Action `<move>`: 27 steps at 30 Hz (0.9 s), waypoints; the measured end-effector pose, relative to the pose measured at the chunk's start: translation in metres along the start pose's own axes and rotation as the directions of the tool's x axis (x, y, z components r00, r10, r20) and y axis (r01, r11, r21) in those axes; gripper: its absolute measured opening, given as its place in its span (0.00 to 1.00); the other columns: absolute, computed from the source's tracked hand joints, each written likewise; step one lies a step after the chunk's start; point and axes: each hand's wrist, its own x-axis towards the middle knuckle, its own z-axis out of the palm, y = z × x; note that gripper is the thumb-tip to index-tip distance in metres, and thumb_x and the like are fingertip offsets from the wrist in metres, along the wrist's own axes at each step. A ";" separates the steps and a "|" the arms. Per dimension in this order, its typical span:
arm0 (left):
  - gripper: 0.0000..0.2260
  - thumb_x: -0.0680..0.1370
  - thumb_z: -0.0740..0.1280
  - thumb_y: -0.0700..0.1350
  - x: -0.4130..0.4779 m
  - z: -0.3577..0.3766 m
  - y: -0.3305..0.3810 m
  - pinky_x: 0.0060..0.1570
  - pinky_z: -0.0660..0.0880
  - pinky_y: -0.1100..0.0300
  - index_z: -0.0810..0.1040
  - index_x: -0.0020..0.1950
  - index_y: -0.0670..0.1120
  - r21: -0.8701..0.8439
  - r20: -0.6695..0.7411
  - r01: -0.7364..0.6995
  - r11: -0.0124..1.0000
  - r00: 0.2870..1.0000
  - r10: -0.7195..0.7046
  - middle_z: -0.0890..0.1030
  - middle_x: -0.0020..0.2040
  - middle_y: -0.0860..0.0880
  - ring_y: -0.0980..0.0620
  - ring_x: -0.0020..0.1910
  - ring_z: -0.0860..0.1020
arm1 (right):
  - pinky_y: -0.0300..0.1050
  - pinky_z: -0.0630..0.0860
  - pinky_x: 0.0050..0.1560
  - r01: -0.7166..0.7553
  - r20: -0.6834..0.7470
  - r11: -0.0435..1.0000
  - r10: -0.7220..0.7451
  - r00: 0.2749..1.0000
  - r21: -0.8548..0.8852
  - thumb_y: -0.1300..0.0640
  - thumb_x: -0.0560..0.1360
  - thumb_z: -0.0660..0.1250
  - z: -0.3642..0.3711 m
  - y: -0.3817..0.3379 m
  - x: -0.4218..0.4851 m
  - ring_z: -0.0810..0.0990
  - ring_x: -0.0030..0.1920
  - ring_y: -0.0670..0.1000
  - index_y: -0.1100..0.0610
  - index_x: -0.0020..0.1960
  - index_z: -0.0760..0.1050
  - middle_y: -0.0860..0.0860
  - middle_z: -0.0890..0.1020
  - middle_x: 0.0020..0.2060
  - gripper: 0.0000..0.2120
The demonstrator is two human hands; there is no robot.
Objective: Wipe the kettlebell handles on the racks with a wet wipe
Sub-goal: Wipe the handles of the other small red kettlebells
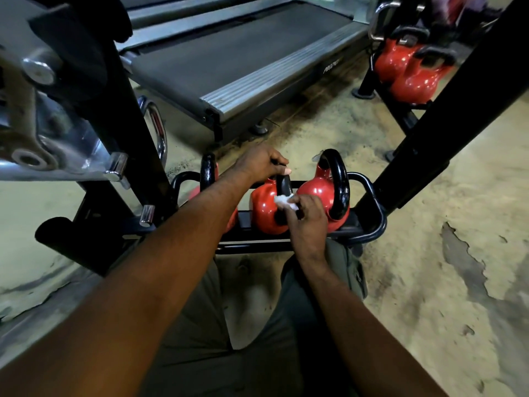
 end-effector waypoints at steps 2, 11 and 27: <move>0.13 0.73 0.76 0.50 0.001 0.000 -0.001 0.60 0.75 0.59 0.85 0.55 0.49 -0.040 -0.028 0.011 0.999 1.000 -0.012 0.84 0.56 0.52 0.57 0.57 0.80 | 0.43 0.75 0.48 0.019 0.037 0.999 -0.018 0.999 -0.041 0.52 0.74 0.73 0.002 -0.012 0.026 0.77 0.48 0.47 0.56 0.47 0.79 0.49 0.79 0.46 0.08; 0.07 0.77 0.70 0.40 -0.015 0.025 -0.003 0.51 0.73 0.71 0.85 0.54 0.43 -0.247 -0.124 0.013 0.969 0.991 -0.045 0.84 0.53 0.50 0.57 0.51 0.80 | 0.48 0.78 0.50 -0.485 0.255 0.838 0.426 0.868 0.249 0.51 0.77 0.70 -0.014 0.023 0.018 0.81 0.42 0.46 0.52 0.41 0.79 0.48 0.84 0.40 0.07; 0.17 0.74 0.65 0.44 -0.130 0.036 -0.008 0.52 0.78 0.49 0.80 0.62 0.49 0.411 -0.037 -0.396 0.821 0.893 0.449 0.79 0.58 0.47 0.45 0.55 0.78 | 0.42 0.72 0.42 0.147 0.519 0.948 0.022 0.855 -0.283 0.53 0.69 0.76 -0.012 -0.033 0.102 0.76 0.42 0.48 0.49 0.39 0.77 0.50 0.76 0.43 0.08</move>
